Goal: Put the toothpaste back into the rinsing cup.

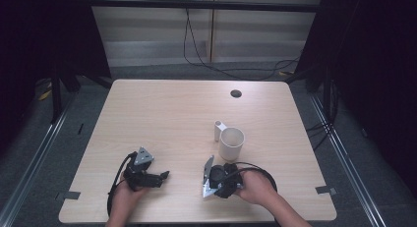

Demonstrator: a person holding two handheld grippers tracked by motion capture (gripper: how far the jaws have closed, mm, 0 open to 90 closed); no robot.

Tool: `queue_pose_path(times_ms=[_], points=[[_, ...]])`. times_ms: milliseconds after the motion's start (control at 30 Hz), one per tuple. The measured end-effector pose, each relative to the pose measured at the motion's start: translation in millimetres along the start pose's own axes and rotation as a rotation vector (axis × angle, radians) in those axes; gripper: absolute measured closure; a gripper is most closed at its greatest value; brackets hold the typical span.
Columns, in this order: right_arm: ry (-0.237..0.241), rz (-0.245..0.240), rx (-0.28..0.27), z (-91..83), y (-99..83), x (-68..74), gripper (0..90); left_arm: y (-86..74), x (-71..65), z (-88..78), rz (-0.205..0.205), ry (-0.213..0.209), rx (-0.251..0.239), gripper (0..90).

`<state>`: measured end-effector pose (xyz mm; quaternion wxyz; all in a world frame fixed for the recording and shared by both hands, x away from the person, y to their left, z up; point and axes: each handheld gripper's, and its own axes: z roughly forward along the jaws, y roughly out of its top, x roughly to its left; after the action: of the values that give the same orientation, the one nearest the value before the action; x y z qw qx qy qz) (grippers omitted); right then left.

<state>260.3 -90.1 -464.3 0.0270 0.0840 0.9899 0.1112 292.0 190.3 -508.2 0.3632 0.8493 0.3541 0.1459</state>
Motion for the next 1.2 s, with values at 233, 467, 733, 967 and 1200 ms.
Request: queue_pose_path(times_ms=[233, 467, 733, 967, 1200], points=[[0.008, 0.068, -0.12, -11.4, -13.3, -1.3, 66.3, 0.0, -0.1, 0.0, -0.001, -0.002, 0.002, 15.1], [0.005, 0.128, -0.242, -26.0, -32.1, -7.1, 66.4, -0.1, -0.1, 0.0, -0.002, -0.002, 0.002, 15.1], [0.001, 0.202, -0.368, -44.3, -56.3, -13.3, 66.6, 0.0, -0.1, 0.1, -0.001, -0.002, 0.0, 15.1], [-0.013, 0.246, -0.448, -58.9, -69.2, -17.0, 66.4, 0.0, -0.1, 0.1, 0.0, -0.001, 0.0, 15.0], [-0.017, 0.292, -0.527, -68.7, -79.7, -22.2, 66.3, 0.0, -0.2, 0.1, 0.0, -0.001, 0.0, 15.0]])
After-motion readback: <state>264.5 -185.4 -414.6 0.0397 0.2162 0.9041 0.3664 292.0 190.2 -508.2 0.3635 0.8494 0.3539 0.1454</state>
